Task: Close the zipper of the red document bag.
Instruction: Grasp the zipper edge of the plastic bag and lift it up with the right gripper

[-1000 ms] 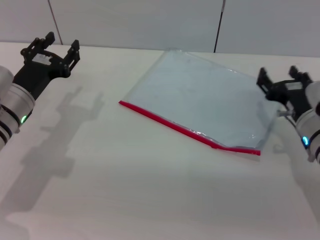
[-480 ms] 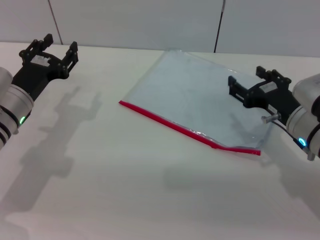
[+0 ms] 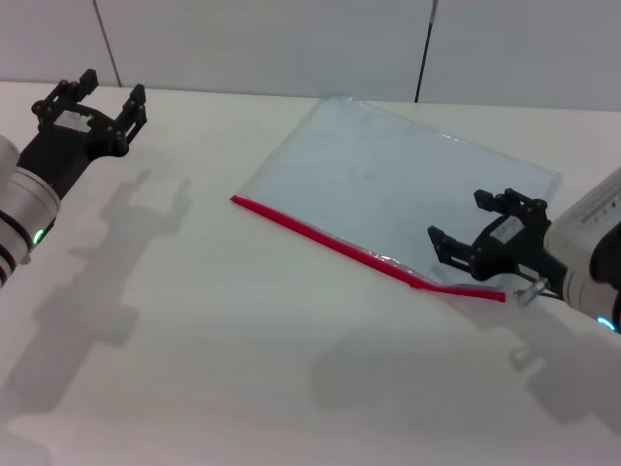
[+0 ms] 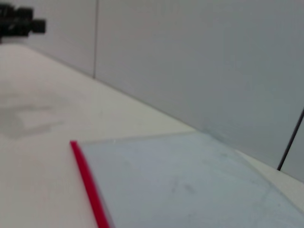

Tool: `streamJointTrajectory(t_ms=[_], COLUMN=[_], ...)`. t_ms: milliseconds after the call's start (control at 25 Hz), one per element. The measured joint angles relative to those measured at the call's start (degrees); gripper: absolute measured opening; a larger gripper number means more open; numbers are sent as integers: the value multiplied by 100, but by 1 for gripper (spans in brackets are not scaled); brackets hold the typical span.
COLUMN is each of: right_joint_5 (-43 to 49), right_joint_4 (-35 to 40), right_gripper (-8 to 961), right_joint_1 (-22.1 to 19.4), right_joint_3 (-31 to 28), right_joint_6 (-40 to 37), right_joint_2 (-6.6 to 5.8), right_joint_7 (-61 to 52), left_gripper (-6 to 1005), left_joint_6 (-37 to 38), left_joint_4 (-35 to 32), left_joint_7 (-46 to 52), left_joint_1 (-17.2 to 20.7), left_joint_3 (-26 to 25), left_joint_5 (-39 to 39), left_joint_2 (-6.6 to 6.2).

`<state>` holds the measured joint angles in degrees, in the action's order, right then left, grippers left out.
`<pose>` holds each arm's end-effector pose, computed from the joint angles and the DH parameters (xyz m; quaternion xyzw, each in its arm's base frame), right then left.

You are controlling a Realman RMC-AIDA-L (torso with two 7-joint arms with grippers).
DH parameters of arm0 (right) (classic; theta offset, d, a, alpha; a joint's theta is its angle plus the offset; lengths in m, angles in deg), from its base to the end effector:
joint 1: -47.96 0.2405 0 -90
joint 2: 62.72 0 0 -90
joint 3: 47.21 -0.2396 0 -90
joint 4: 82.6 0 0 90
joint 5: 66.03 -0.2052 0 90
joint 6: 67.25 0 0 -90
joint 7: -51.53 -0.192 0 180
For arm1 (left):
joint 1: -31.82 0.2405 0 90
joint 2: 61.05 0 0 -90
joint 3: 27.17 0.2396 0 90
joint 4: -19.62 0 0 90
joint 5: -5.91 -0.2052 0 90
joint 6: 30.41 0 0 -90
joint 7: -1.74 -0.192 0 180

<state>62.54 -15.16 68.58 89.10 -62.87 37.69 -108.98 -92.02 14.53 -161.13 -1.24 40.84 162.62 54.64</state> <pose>0.2161 0.3631 -0.0840 -0.9003 0.1838 0.1001 0.3818 -0.2906 0.4191 0.0198 -0.7466 -0.1792 -0.2718 0.5802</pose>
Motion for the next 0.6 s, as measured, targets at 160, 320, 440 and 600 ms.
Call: streamJointTrajectory(t_ms=[160, 320, 440, 600], right_joint_5=[549, 719, 722, 725], right_joint_4=[348, 781, 1080, 1388], right_gripper=[782, 782, 781, 780], right_joint_1=[-340, -704, -965, -1242], right_joint_3=[-367, -741, -1028, -1421], right_joint_6=[-455, -1096, -1501, -2061], right_joint_2=[112, 217, 363, 645], right_joint_7=[258, 805, 1283, 1989], left_gripper=[628, 627, 626, 625], left_joint_6=[0, 0, 29, 141], left_joint_4=[0, 0, 0, 0], left_joint_7=[0, 0, 0, 0], left_joint_1=[2, 5, 12, 12], left_joint_3=[2, 2, 1, 2], left_joint_5=[0, 0, 0, -1], left_joint_2=[-2, -5, -13, -13])
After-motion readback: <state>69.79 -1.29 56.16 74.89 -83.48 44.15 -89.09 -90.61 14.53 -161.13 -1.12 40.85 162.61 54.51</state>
